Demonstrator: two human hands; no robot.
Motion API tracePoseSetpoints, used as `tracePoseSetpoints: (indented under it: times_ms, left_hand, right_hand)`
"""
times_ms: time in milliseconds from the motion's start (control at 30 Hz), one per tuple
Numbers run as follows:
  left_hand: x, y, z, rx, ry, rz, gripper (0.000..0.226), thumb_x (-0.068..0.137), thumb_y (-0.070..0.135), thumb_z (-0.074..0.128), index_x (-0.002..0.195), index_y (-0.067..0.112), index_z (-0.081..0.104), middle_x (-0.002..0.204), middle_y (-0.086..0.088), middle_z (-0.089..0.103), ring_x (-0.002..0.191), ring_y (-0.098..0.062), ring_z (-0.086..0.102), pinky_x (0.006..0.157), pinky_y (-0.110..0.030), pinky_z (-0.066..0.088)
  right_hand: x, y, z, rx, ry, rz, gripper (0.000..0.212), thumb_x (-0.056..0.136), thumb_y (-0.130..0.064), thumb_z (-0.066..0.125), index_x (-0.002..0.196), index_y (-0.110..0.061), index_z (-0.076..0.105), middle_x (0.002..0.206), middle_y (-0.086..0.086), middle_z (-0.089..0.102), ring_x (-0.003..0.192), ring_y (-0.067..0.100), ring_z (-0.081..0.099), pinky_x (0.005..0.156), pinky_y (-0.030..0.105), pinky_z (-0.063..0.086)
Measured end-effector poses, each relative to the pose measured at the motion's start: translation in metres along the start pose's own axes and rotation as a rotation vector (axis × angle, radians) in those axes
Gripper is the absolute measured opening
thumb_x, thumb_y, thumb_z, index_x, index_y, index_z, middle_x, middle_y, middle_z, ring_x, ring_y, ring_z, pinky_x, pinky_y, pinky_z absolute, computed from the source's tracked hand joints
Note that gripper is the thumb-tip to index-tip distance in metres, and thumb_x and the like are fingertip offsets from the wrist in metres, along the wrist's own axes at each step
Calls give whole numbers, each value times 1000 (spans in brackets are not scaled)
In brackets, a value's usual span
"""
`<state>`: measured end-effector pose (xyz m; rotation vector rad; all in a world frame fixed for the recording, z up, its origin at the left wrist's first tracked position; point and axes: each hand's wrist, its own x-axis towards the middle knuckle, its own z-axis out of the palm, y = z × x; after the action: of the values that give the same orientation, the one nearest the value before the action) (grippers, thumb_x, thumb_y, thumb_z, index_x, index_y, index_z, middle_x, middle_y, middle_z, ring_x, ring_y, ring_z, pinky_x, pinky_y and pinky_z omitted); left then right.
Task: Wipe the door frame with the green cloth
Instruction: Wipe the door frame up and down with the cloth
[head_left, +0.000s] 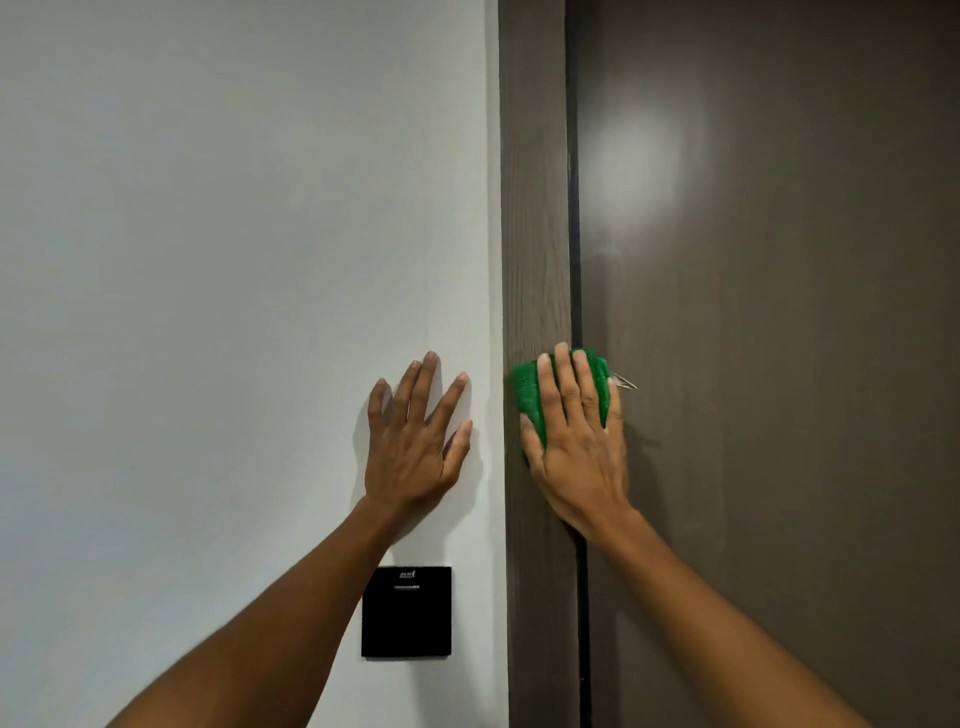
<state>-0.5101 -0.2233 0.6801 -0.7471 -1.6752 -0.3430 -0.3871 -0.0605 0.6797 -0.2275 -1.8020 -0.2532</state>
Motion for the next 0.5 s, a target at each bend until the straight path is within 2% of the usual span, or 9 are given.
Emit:
tracePoseSetpoints:
  times_ms: [67,167,233,367,433,500]
  left_hand:
    - [18,-2,-10,-4,1,16,61,95,54,29,150,27,38,162,-9,25,150,-27,23,121,-54,13]
    - [56,0,-20,-4,19,28,61,95,55,27,149,27,39,162,-10,28,149,-27,27,120,-55,15]
    - [76,2,-22,-6,24,4,61,96,54,25,151,28,34,163,-10,25,150,-26,23,121,-53,12]
    - [110,1,-21,-22,58,-75,61,97,51,26,152,27,30,164,-10,20,151,-25,18,121,-54,12]
    - [119,-3,-17,-14,84,-78,60,97,52,26,153,29,28,165,-8,16,152,-25,14,121,-55,10]
    - [121,-7,-11,-7,104,-73,61,97,54,25,154,31,25,166,-7,13,153,-24,11,122,-55,7]
  right_hand:
    - [30,-5,-4,44,36,105,68,99,-41,38,156,-18,9,165,6,6,152,20,1,123,53,8]
    - [83,-17,-8,83,75,210,68,100,-41,37,156,-18,5,166,6,3,152,21,-2,123,54,3]
    - [101,-25,-9,44,88,184,68,100,-43,33,156,-18,2,166,6,1,153,22,-2,122,54,0]
    - [101,-12,-9,-40,79,-58,66,99,-49,20,156,-19,5,166,5,4,153,21,1,123,54,7]
    - [110,-3,-9,2,90,-30,67,100,-48,26,156,-19,4,166,4,1,153,20,-1,123,53,3]
    - [131,-6,-11,68,134,79,69,100,-45,34,156,-18,3,166,5,0,153,20,-3,121,51,-4]
